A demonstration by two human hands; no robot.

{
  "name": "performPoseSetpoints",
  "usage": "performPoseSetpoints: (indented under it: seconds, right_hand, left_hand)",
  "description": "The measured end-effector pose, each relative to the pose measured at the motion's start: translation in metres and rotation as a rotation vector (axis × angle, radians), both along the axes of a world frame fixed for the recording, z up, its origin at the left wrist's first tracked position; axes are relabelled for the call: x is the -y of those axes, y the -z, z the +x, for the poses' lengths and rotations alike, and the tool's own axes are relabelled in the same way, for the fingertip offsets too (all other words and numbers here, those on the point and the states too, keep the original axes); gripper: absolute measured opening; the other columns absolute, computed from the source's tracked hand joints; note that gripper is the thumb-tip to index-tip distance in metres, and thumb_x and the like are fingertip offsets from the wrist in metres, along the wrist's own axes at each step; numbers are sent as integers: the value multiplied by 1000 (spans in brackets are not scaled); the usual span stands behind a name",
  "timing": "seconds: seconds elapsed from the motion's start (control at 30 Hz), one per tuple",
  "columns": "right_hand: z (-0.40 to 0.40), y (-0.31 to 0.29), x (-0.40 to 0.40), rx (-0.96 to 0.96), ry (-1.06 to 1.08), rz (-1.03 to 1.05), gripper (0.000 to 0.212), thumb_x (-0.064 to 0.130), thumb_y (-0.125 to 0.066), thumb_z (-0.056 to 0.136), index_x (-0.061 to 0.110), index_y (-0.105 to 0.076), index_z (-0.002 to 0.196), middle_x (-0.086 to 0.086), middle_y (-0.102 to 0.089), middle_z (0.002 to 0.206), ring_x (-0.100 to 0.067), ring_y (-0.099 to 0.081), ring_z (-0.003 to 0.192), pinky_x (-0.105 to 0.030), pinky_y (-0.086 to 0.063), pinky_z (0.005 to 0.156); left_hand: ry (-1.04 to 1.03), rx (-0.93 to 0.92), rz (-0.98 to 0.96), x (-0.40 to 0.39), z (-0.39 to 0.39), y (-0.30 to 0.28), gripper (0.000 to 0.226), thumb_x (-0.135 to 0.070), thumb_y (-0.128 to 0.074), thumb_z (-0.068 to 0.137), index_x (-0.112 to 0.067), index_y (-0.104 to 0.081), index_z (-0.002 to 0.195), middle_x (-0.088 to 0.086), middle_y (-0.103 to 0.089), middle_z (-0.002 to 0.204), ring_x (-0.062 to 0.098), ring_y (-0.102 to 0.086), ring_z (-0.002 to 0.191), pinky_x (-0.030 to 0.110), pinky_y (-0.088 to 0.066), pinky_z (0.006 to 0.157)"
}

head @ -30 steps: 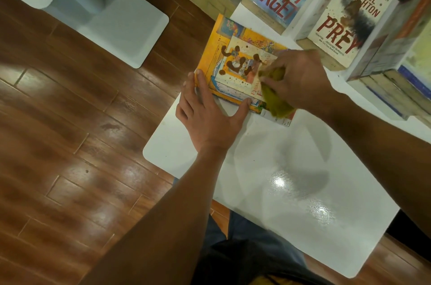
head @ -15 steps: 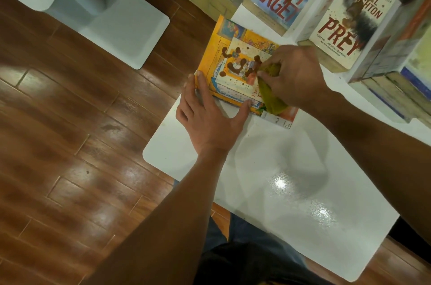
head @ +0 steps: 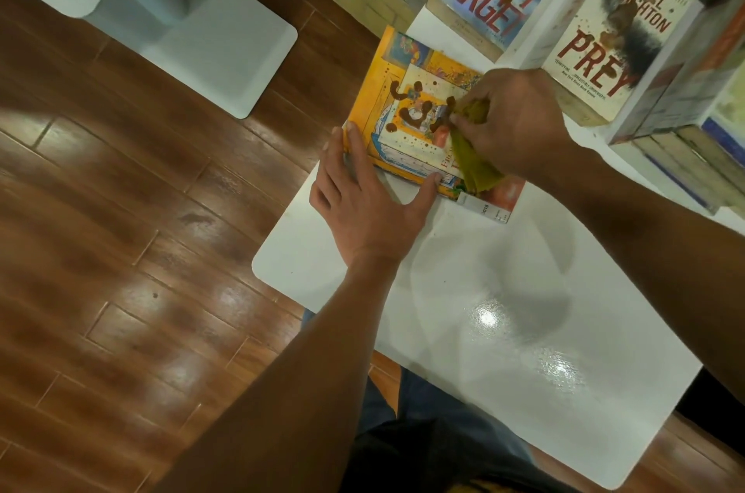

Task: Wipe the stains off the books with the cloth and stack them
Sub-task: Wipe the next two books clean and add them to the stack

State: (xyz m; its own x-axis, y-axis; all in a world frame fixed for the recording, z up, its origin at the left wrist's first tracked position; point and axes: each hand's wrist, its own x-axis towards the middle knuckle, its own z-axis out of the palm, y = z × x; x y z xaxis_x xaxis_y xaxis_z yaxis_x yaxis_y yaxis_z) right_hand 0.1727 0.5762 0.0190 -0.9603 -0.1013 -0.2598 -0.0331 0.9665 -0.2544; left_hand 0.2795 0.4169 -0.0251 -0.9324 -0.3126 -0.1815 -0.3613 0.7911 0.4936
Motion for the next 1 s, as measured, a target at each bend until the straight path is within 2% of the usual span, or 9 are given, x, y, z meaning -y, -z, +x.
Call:
performPoseSetpoints:
  seconds: [0.07, 0.17, 0.27, 0.4, 0.5, 0.6, 0.73, 0.83, 1.0]
  right_hand:
    - [0, 2, 1, -7, 32, 0, 30, 44, -67, 90, 23, -76, 108, -2, -70, 109, -27, -61, 100, -31, -41, 83]
    - [6, -1, 5, 30, -80, -24, 30, 47, -66, 88, 26, -76, 107, 2, -69, 112, -24, -61, 101, -41, -49, 87]
    - [1, 1, 2, -23, 38, -35, 28, 41, -69, 91, 21, -76, 109, 0, -69, 112, -24, -60, 102, -28, -38, 84]
    - [2, 0, 4, 3, -38, -43, 30, 45, -68, 89, 24, -76, 108, 1, -69, 111, -25, -61, 103, -35, -47, 88]
    - [-3, -3, 4, -56, 22, -25, 27, 39, -69, 91, 19, -77, 108, -1, -70, 110, -25, -61, 100, -26, -38, 83]
    - [-3, -6, 7, -33, -108, -19, 28, 39, -68, 92, 20, -77, 110, -2, -71, 109, -25, -62, 99, -30, -43, 83]
    - [-9, -6, 4, -65, 2, -5, 29, 41, -69, 92, 21, -76, 112, -1, -68, 115, -26, -59, 106, -28, -38, 86]
    - [-5, -5, 4, -17, -137, -19, 28, 41, -71, 90, 23, -76, 111, -2, -70, 110, -26, -61, 101, -34, -45, 88]
    - [-13, -1, 4, -45, 12, 80, 31, 45, -67, 91, 20, -75, 109, -6, -69, 109, -28, -60, 102, -30, -42, 84]
  left_hand:
    - [-6, 2, -6, 0, -1, 0, 111, -84, -55, 78, -15, -23, 159, 5, -22, 163, 23, -17, 148, 38, -12, 120]
    - [3, -11, -13, 0, 0, -1, 111, -84, -55, 78, -14, -24, 159, 6, -24, 163, 23, -18, 147, 38, -14, 119]
    - [-3, -7, -11, 0, -2, -1, 111, -84, -54, 78, -14, -24, 159, 6, -24, 162, 23, -19, 147, 39, -15, 119]
    - [3, -13, -13, 0, -1, -2, 112, -85, -54, 78, -14, -24, 159, 6, -25, 162, 24, -21, 148, 39, -16, 119]
    - [-2, -5, -10, 0, -2, 0, 112, -85, -54, 78, -15, -23, 159, 5, -24, 162, 23, -20, 148, 39, -14, 119]
    - [4, -15, -5, 0, -1, -1, 112, -84, -56, 78, -14, -23, 159, 6, -24, 162, 24, -20, 148, 40, -15, 119]
    - [6, -11, -6, 1, -3, 0, 111, -83, -56, 78, -14, -23, 159, 6, -24, 163, 24, -20, 148, 39, -13, 120]
    - [10, -21, -4, 1, -1, 0, 111, -84, -55, 78, -13, -24, 159, 6, -24, 163, 24, -21, 149, 40, -14, 120]
    - [10, -13, -3, 1, -2, 1, 111, -85, -53, 78, -14, -23, 159, 6, -25, 163, 25, -22, 148, 40, -16, 119]
